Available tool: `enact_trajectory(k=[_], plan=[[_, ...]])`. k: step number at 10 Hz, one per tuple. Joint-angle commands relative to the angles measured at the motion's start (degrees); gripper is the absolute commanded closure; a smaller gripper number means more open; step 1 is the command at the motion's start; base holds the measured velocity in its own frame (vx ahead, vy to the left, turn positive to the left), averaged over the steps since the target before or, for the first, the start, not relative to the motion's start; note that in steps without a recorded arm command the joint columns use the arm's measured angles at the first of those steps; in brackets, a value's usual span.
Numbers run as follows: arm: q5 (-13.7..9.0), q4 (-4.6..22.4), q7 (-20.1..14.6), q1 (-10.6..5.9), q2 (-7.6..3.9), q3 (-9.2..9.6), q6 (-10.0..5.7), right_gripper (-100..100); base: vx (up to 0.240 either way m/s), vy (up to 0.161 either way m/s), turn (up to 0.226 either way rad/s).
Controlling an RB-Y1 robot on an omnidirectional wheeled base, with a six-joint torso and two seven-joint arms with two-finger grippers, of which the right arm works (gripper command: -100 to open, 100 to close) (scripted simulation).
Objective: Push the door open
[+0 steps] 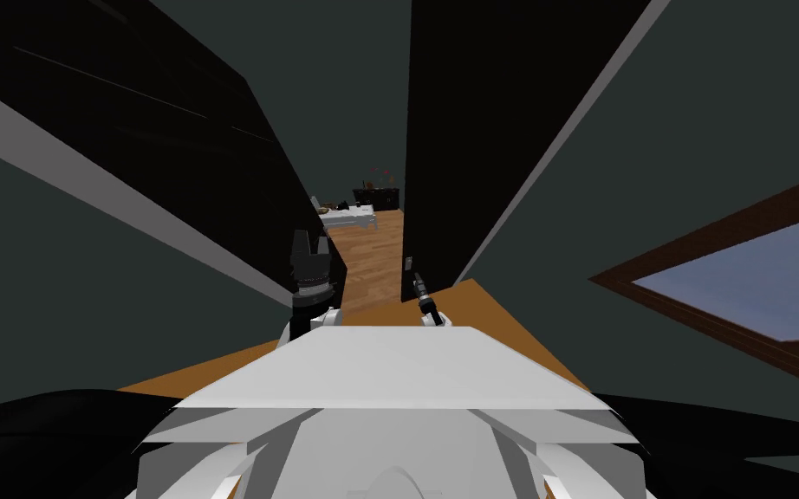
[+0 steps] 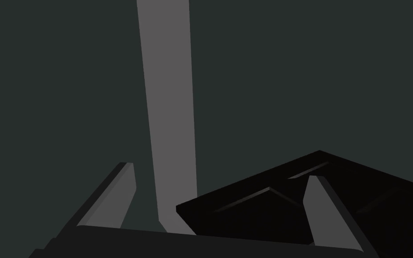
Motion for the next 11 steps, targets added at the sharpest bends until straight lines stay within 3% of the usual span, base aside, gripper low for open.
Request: enact_trajectory(k=[1, 3, 5, 11], plan=[[-0.1, 1.7, -0.1, -0.80, 0.27, 0.27, -0.22, -100, 0.075, -0.095, 0.066], [-0.3, 3.9, -0.3, -1.69, 0.73, 0.70, -0.55, -100, 0.046, -0.087, 0.050], [-0.3, 4.0, -0.3, -1.78, 0.20, 0.32, -0.83, -100, 0.058, -0.022, 0.026], [-0.4, 4.8, -0.1, -1.86, 0.21, -0.43, -1.40, -100, 0.179, 0.042, 0.024]])
